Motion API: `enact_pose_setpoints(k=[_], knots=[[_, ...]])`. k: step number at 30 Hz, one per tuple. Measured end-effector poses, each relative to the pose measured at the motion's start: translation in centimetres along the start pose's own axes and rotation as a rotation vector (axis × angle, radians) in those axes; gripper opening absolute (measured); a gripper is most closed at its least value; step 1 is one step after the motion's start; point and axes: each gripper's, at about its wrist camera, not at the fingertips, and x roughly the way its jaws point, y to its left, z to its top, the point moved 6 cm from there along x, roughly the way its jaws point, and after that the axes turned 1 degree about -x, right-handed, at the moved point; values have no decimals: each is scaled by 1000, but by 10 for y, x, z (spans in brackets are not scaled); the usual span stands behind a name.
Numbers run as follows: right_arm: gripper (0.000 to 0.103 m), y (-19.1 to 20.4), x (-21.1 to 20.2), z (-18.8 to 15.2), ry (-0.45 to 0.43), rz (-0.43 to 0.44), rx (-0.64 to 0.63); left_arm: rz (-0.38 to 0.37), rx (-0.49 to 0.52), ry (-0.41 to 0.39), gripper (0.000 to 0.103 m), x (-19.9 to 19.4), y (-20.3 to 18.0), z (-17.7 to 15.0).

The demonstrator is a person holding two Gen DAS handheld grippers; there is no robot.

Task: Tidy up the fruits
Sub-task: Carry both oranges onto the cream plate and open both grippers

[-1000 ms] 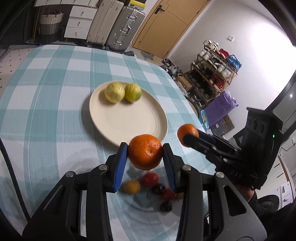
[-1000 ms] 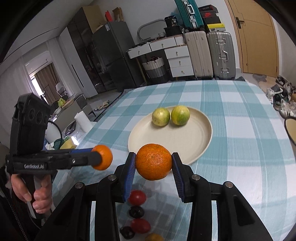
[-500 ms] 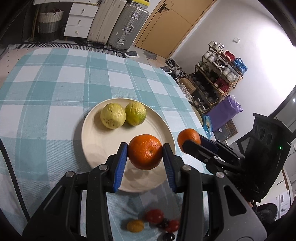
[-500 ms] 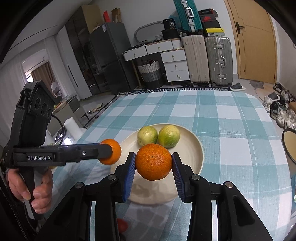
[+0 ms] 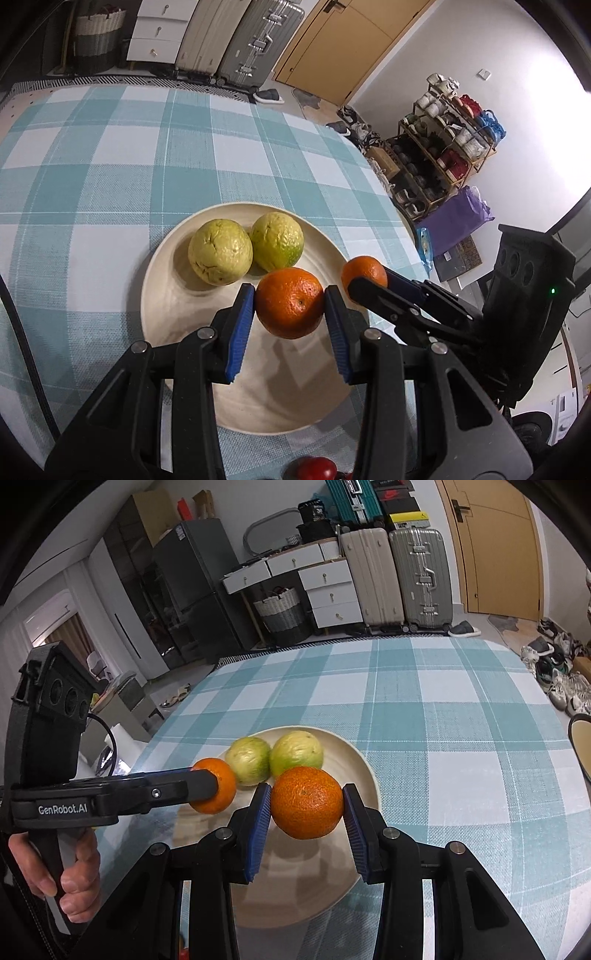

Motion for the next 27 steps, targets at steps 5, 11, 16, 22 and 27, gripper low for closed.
enact_pose_setpoints(k=[5,11,16,22,27], knots=[[40,-7,10,-1,14,-8,1,9,5,22,35,12,1,-1],[40,-10,22,-4,34,3,5,17,-6,37,35,24,5,-1],[40,-15,32,-9,59,22,36,28,-6,45,35,31,5,-1],[40,-18,37,-8,64,52,71,28,-8,37,35,33,4,3],[53,-17,32,-5,39,45,71,23,-8,21,38,28,-2,4]])
